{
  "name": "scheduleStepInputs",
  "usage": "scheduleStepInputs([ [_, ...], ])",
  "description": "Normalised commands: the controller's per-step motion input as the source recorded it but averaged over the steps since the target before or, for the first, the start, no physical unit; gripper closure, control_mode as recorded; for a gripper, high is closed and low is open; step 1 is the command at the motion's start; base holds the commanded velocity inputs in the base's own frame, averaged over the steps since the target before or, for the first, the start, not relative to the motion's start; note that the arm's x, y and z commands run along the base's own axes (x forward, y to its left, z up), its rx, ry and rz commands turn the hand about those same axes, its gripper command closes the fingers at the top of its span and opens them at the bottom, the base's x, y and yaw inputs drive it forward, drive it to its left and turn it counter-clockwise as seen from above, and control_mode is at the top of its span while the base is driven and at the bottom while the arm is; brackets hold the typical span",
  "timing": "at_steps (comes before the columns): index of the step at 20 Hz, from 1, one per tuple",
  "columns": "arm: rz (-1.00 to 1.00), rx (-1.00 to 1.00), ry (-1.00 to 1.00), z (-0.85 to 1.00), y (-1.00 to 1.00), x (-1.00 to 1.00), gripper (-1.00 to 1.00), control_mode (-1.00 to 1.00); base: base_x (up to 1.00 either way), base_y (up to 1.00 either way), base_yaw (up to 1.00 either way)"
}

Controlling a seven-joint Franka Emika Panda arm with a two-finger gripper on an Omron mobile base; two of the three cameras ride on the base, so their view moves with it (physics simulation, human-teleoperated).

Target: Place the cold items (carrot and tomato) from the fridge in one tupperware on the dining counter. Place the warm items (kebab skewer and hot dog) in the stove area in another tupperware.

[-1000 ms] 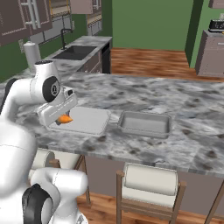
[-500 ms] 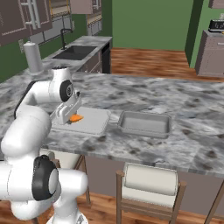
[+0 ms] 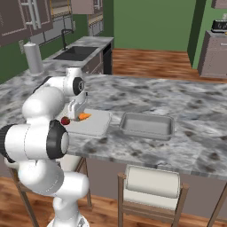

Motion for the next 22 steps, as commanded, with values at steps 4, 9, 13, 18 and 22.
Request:
scheduleStepInputs([
  [4,-0.05,0.00,0.14,-0.27,0.19,0.34,1.00,-1.00,0.00,0.00,0.00],
  [9,-0.12,0.00,0.10,-0.23,0.19,0.35,1.00,-1.00,0.00,0.00,0.00],
  [13,-0.13,0.00,0.04,-0.23,0.03,0.23,1.00,-1.00,0.00,0.00,0.00],
  [18,-0.12,0.00,0.01,-0.27,0.00,0.13,1.00,-1.00,0.00,0.00,0.00],
  [22,-0.10,0.00,0.00,-0.29,0.00,0.08,1.00,-1.00,0.00,0.00,0.00],
])
